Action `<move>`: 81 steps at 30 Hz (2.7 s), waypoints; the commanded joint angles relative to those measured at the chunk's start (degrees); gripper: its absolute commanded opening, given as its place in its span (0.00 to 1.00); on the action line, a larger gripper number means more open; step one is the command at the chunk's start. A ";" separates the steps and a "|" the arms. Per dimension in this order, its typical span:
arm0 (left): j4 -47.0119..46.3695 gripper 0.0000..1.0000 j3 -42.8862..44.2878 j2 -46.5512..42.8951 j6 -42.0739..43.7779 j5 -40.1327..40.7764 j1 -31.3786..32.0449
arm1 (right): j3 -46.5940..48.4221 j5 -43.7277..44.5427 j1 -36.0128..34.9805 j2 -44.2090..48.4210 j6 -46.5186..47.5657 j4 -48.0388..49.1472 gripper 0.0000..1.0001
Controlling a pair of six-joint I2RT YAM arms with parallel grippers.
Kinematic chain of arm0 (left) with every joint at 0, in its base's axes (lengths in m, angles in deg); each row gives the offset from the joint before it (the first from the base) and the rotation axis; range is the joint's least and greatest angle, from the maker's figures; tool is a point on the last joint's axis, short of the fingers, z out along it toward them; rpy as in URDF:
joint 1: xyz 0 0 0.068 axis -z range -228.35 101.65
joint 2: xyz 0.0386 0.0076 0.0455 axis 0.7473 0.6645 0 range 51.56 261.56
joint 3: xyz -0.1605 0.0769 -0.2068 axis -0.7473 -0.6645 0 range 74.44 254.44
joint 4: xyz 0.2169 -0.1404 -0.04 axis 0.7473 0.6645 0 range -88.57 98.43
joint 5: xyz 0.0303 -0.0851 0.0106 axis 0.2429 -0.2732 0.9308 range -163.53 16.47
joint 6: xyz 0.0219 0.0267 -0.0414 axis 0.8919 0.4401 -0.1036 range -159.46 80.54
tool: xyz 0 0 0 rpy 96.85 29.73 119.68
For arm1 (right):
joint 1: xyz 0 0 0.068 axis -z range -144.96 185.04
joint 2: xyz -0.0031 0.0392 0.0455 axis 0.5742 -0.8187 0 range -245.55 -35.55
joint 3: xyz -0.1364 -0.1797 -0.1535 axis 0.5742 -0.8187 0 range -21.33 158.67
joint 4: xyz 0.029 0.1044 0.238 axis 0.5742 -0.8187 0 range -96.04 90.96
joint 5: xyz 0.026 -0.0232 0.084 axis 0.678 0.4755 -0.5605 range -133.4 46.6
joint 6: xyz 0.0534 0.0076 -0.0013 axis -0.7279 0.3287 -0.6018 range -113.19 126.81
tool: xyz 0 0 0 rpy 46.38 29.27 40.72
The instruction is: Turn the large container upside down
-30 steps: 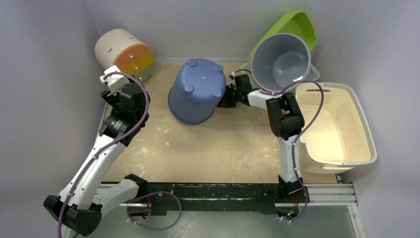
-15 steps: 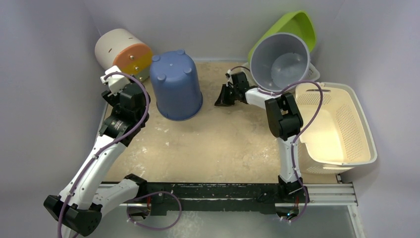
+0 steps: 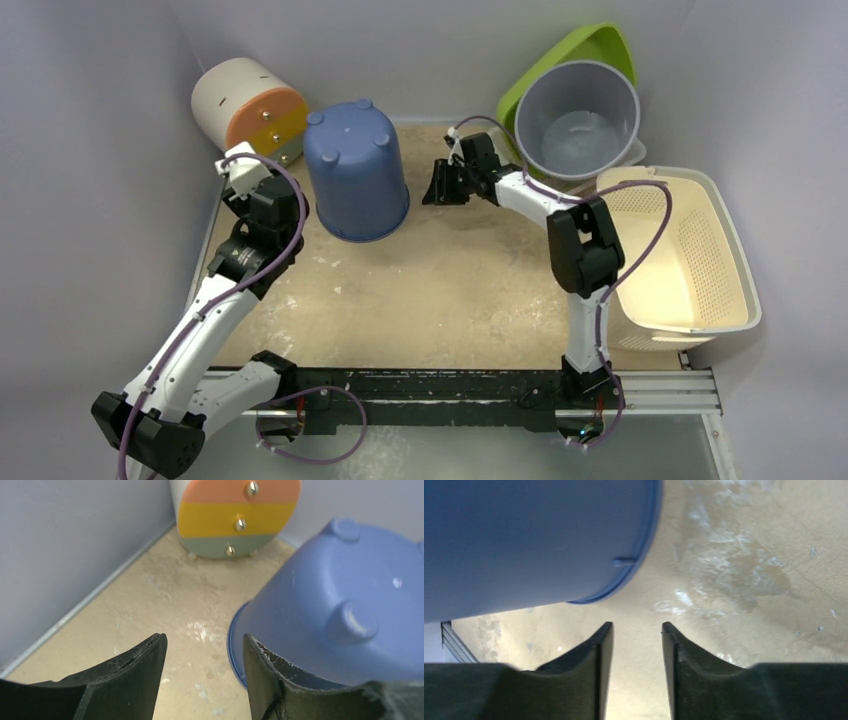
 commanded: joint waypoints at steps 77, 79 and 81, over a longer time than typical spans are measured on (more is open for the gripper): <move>-22.57 0.46 -0.05 25.19 -5.05 -31.26 -15.20 | 11.60 44.67 6.09 27.30 26.91 -28.84 0.74; -21.67 0.46 -0.43 23.61 -4.58 -31.80 -15.20 | 10.63 45.99 6.20 26.60 27.31 -27.49 0.74; -20.72 0.46 -0.62 22.36 -3.96 -32.02 -15.20 | 9.56 46.15 6.36 26.22 27.46 -26.11 0.70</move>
